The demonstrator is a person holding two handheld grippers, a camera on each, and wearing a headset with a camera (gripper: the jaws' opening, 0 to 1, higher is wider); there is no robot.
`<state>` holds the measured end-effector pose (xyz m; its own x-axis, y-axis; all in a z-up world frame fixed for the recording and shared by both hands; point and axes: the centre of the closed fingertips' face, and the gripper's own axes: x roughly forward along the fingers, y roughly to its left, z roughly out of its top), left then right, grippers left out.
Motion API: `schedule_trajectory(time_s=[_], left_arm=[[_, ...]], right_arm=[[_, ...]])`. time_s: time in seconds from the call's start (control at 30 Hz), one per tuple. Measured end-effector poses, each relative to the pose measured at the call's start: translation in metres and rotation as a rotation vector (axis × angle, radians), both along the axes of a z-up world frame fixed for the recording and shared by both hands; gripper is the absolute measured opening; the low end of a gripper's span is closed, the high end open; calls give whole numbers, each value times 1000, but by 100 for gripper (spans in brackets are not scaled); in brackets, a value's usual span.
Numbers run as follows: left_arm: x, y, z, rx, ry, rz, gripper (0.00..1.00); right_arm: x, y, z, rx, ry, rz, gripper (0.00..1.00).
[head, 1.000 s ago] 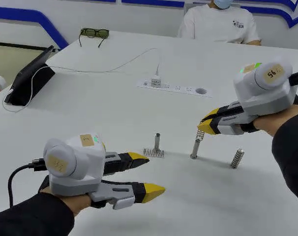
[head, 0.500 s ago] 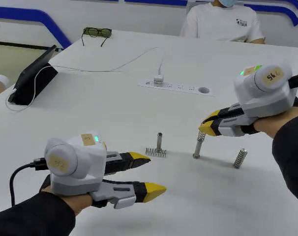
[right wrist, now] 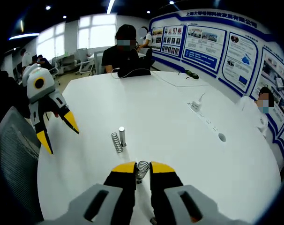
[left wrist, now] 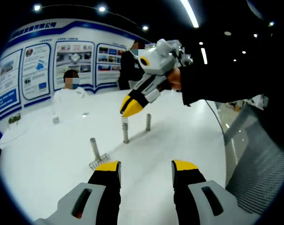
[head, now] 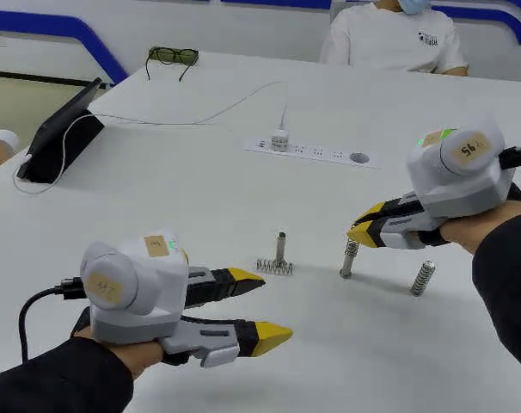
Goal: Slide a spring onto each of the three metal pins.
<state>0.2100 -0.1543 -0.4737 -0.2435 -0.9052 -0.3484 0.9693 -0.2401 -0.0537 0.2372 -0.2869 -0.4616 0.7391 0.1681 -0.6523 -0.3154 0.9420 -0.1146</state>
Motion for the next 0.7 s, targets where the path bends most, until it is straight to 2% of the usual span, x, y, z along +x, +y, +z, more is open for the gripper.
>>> schedule_trajectory(time_s=[0.7], left_arm=[[2,0,-6,13,11,6,43]], right_arm=[[0,-2,-26,21,34,-20,12]])
